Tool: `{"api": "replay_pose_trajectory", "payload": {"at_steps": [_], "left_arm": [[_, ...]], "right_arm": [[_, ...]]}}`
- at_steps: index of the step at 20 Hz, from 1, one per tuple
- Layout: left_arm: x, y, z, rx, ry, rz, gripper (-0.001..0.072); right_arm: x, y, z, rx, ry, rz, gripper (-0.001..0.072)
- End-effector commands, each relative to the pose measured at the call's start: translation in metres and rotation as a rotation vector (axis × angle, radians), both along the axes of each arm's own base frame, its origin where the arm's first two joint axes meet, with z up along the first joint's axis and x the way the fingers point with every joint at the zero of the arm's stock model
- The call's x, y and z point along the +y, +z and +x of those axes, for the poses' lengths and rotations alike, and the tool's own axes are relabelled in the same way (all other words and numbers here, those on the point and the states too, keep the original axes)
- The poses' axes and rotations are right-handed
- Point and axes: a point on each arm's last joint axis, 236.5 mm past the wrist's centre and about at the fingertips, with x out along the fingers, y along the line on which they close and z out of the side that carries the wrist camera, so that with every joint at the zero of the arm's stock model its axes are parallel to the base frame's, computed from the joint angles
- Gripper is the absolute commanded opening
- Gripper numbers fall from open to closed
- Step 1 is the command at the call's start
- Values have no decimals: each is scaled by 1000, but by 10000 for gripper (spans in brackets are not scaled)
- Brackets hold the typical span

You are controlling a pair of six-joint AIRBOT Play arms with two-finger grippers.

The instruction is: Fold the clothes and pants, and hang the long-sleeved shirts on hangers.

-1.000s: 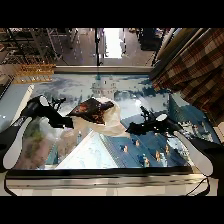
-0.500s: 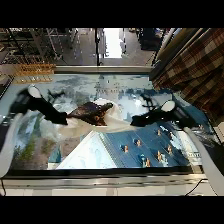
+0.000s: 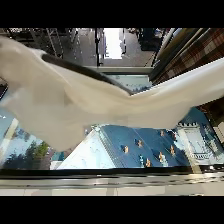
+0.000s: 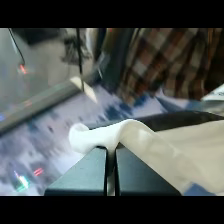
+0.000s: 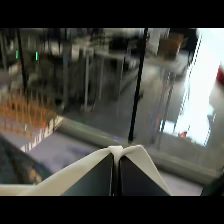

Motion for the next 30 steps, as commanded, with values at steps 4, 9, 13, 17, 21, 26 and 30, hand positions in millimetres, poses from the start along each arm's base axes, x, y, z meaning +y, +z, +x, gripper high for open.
{"api": "replay_pose_trajectory", "payload": {"at_steps": [4, 9, 13, 17, 21, 26, 30], "left_arm": [[26, 38, 17, -169, 108, -91, 6], [52, -182, 191, 454, 45, -203, 7], [33, -364, 287, 755, 71, -202, 8], [29, -460, 315, 890, 111, -223, 443], [101, -492, 279, 1045, 293, 0, 442], [172, -531, 207, 1351, 475, 138, 429], [149, -567, 159, 1540, 383, 107, 427]], "right_arm": [[-19, 26, 22, -68, -92, -28, 12], [0, -189, 237, 547, -63, -102, 14], [-7, -381, 360, 796, -115, -163, 14], [-50, -489, 427, 841, -271, 2, 334], [-107, -530, 376, 1182, -306, 223, 523], [-38, -557, 210, 1750, 174, 270, 464], [30, -581, 123, 1853, 294, 329, 463]]}}
